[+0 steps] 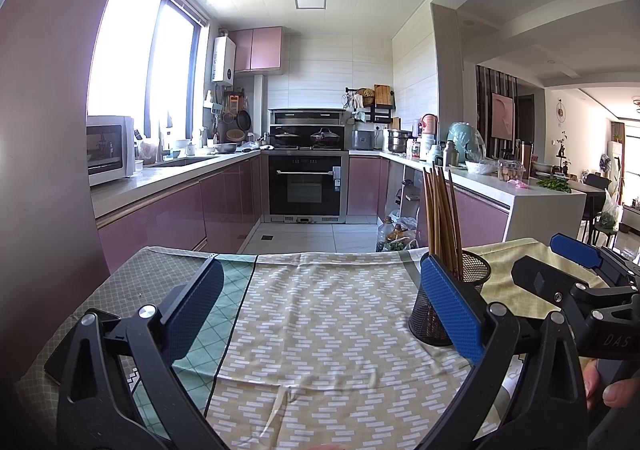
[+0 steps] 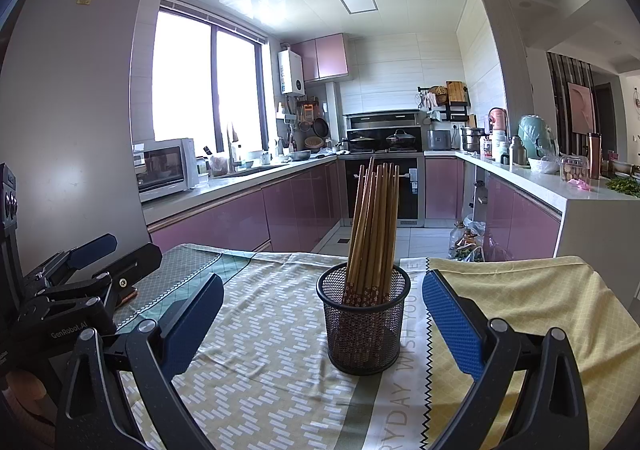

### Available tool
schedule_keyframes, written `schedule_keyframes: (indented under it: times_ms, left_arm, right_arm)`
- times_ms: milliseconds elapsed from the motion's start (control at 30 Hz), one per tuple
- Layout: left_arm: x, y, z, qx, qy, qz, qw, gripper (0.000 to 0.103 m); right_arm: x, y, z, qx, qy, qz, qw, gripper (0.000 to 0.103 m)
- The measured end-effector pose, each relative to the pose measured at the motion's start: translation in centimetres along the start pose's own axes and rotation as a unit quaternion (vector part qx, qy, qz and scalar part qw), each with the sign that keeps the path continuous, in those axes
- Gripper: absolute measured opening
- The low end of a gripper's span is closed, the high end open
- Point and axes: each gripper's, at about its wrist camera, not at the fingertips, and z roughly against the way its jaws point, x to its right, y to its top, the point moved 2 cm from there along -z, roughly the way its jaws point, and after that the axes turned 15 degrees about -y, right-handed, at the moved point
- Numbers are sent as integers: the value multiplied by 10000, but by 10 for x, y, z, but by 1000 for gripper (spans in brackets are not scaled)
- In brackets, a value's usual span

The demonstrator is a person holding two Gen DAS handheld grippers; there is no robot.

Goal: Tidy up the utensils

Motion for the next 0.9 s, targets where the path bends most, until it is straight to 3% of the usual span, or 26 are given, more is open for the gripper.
schedule_keyframes:
  times_ms: [900]
  left_arm:
    - [-1, -1, 0, 0, 6, 11, 10000, 97]
  right_arm:
    - [0, 1, 0, 10, 5, 4, 10000, 96]
